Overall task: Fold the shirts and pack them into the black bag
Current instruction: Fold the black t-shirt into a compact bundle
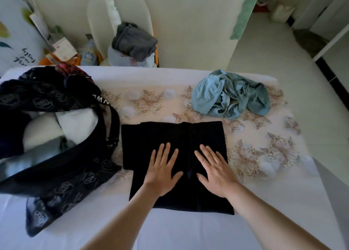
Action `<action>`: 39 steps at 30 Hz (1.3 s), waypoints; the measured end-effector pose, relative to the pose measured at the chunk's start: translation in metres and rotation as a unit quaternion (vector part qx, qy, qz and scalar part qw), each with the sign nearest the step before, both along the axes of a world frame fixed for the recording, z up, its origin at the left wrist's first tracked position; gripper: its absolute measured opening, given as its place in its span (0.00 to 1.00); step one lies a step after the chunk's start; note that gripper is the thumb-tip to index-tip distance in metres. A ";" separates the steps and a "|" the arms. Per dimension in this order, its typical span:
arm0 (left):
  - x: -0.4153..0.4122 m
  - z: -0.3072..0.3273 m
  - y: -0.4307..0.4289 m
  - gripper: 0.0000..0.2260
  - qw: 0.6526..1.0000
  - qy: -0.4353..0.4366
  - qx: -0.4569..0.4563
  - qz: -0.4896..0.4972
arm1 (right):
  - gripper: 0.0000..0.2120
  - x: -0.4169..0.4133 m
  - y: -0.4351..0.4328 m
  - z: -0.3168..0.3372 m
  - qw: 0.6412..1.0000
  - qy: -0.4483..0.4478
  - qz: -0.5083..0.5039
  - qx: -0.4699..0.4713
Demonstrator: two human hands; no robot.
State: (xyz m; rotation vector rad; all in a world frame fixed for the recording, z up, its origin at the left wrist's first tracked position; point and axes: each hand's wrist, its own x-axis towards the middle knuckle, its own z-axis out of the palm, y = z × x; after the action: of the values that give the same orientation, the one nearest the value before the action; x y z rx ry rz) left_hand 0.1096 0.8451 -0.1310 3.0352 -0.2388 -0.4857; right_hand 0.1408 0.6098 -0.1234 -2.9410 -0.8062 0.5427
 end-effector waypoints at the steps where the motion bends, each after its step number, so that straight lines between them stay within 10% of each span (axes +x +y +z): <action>1: -0.002 0.002 -0.011 0.36 1.000 0.010 -0.008 -0.005 | 0.36 -0.004 -0.010 0.003 1.000 0.004 -0.008 -0.003; 13: -0.009 0.026 0.012 0.24 0.974 -0.072 -0.157 0.148 | 0.16 0.013 0.040 0.039 0.994 -0.099 -0.016 0.049; 26: -0.036 0.016 0.077 0.24 0.986 -0.059 -0.047 0.146 | 0.25 0.077 0.215 0.030 0.987 -0.024 0.158 0.007; 39: -0.004 0.045 0.078 0.37 0.865 -0.035 -0.347 0.361 | 0.06 0.106 0.228 0.065 0.984 0.119 -0.004 0.133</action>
State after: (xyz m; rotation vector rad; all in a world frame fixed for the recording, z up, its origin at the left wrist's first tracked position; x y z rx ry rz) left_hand 0.1052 0.9235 -0.0856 2.1898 0.5835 -0.1618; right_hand 0.2473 0.8379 -0.0585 -2.5760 -0.7711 0.7092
